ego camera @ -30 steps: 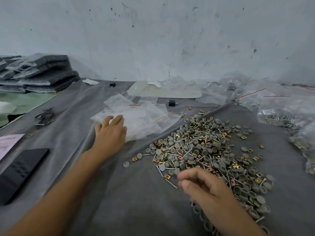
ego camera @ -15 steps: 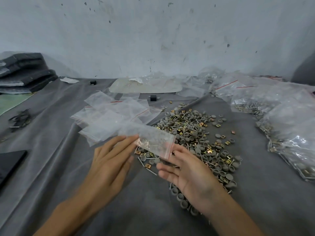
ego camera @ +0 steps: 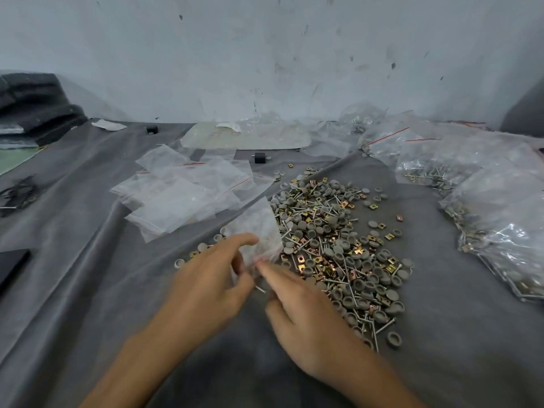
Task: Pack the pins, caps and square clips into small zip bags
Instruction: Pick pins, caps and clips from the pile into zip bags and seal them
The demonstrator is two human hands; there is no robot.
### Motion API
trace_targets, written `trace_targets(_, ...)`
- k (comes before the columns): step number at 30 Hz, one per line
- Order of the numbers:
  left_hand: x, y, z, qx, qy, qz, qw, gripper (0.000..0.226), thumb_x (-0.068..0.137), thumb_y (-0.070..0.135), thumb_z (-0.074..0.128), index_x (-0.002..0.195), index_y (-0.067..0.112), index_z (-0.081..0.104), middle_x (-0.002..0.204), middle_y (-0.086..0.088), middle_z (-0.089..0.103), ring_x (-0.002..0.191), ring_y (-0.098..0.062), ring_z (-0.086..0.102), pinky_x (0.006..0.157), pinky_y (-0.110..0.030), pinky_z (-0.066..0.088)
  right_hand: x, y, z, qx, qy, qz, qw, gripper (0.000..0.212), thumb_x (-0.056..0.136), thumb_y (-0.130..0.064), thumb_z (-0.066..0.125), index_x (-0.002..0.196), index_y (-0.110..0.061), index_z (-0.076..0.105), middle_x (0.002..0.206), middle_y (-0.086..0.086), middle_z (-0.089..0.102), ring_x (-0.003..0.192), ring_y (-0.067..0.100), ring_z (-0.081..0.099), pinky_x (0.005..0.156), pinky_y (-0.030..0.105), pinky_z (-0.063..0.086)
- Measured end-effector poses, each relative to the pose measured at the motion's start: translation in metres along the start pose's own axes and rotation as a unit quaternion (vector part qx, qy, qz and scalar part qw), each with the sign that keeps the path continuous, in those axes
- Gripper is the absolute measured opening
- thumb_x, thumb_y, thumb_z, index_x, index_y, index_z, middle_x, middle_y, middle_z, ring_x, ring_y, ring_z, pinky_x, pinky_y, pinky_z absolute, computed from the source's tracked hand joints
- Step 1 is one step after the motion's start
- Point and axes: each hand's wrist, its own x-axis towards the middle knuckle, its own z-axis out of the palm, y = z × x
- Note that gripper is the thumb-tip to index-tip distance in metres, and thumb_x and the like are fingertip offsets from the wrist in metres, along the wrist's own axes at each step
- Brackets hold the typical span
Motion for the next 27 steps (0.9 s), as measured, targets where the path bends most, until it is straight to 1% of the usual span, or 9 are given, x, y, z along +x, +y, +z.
trace_targets(2, 0.000, -0.001, 0.002, 0.025, 0.021, 0.002, 0.999, 0.037, 0.091, 0.036, 0.064, 0.127, 0.043, 0.057, 0.077, 0.020, 0.058, 0.071, 0.001, 0.054, 0.066, -0.031, 0.047, -0.002, 0.002, 0.004, -0.064, -0.001, -0.021, 0.998, 0.059, 0.093, -0.022, 0.039, 0.152, -0.028, 0.034, 0.149, -0.011, 0.045, 0.134, 0.013, 0.046, 0.110, 0.035, 0.042)
trace_targets(5, 0.002, 0.003, 0.004, 0.081, 0.044, 0.016, 0.996, 0.030, 0.092, 0.031, 0.059, 0.120, 0.041, 0.061, 0.074, 0.019, 0.063, 0.068, -0.009, 0.061, 0.059, -0.035, 0.050, -0.002, 0.007, 0.006, -0.094, 0.003, -0.027, 0.995, 0.061, 0.093, -0.025, 0.038, 0.154, -0.029, 0.032, 0.149, -0.013, 0.045, 0.124, 0.014, 0.048, 0.103, 0.035, 0.046)
trace_targets(8, 0.003, 0.003, -0.002, 0.068, 0.147, 0.034, 0.986, 0.023, 0.086, 0.025, 0.056, 0.103, 0.029, 0.072, 0.078, 0.013, 0.070, 0.070, -0.013, 0.060, 0.055, -0.030, 0.048, -0.001, 0.011, 0.005, -0.116, 0.006, -0.029, 0.993, 0.055, 0.099, -0.028, 0.039, 0.154, -0.029, 0.034, 0.140, -0.013, 0.052, 0.114, 0.013, 0.047, 0.095, 0.037, 0.047)
trace_targets(11, 0.002, 0.002, -0.007, 0.018, 0.242, 0.093, 0.966, 0.024, 0.085, 0.018, 0.054, 0.091, 0.018, 0.077, 0.077, 0.012, 0.067, 0.070, -0.004, 0.053, 0.062, -0.024, 0.047, 0.000, 0.007, 0.007, -0.069, -0.009, -0.047, 0.996, 0.051, 0.103, -0.028, 0.042, 0.154, -0.027, 0.037, 0.142, -0.012, 0.054, 0.122, 0.010, 0.047, 0.103, 0.033, 0.043)
trace_targets(13, 0.000, 0.005, -0.008, 0.019, 0.277, 0.109, 0.955, 0.022, 0.082, 0.008, 0.057, 0.085, 0.015, 0.078, 0.071, 0.010, 0.064, 0.068, -0.002, 0.050, 0.062, -0.018, 0.044, 0.000, 0.001, 0.007, -0.041, -0.007, -0.075, 0.996, 0.047, 0.103, -0.022, 0.046, 0.149, -0.024, 0.045, 0.140, -0.012, 0.055, 0.124, 0.010, 0.048, 0.106, 0.029, 0.040)
trace_targets(16, -0.002, 0.002, -0.012, 0.018, 0.310, 0.070, 0.948, 0.021, 0.077, 0.000, 0.063, 0.080, 0.014, 0.078, 0.067, 0.013, 0.055, 0.066, -0.004, 0.048, 0.062, -0.016, 0.042, -0.001, -0.001, 0.002, -0.006, 0.051, -0.095, 0.994, 0.041, 0.097, -0.011, 0.052, 0.135, -0.025, 0.060, 0.124, -0.012, 0.064, 0.115, 0.007, 0.056, 0.099, 0.024, 0.043)
trace_targets(20, -0.002, -0.004, -0.019, 0.024, 0.285, 0.022, 0.958, 0.020, 0.078, 0.007, 0.064, 0.085, 0.017, 0.080, 0.066, 0.017, 0.051, 0.067, -0.005, 0.049, 0.062, -0.027, 0.044, 0.011, 0.014, -0.024, -0.019, 0.136, -0.027, 0.990, 0.025, 0.095, -0.026, 0.046, 0.114, -0.033, 0.060, 0.106, -0.016, 0.066, 0.103, 0.001, 0.059, 0.087, 0.020, 0.049)
trace_targets(24, -0.004, 0.005, -0.012, 0.013, 0.211, 0.012, 0.977, 0.022, 0.074, 0.012, 0.063, 0.083, 0.022, 0.080, 0.060, 0.026, 0.043, 0.069, -0.005, 0.052, 0.060, -0.024, 0.042, 0.042, 0.056, -0.052, -0.168, 0.134, 0.083, 0.973, 0.032, 0.101, -0.020, 0.051, 0.132, -0.028, 0.057, 0.128, -0.009, 0.063, 0.123, 0.012, 0.050, 0.104, 0.037, 0.046)
trace_targets(27, -0.005, 0.007, -0.008, -0.023, 0.170, 0.003, 0.985, 0.023, 0.076, 0.015, 0.062, 0.085, 0.026, 0.080, 0.058, 0.031, 0.046, 0.061, 0.008, 0.050, 0.061, -0.019, 0.041, 0.059, 0.078, -0.054, -0.233, 0.092, 0.133, 0.959, 0.039, 0.104, -0.021, 0.048, 0.142, -0.026, 0.051, 0.141, -0.003, 0.057, 0.132, 0.022, 0.044, 0.111, 0.042, 0.037)
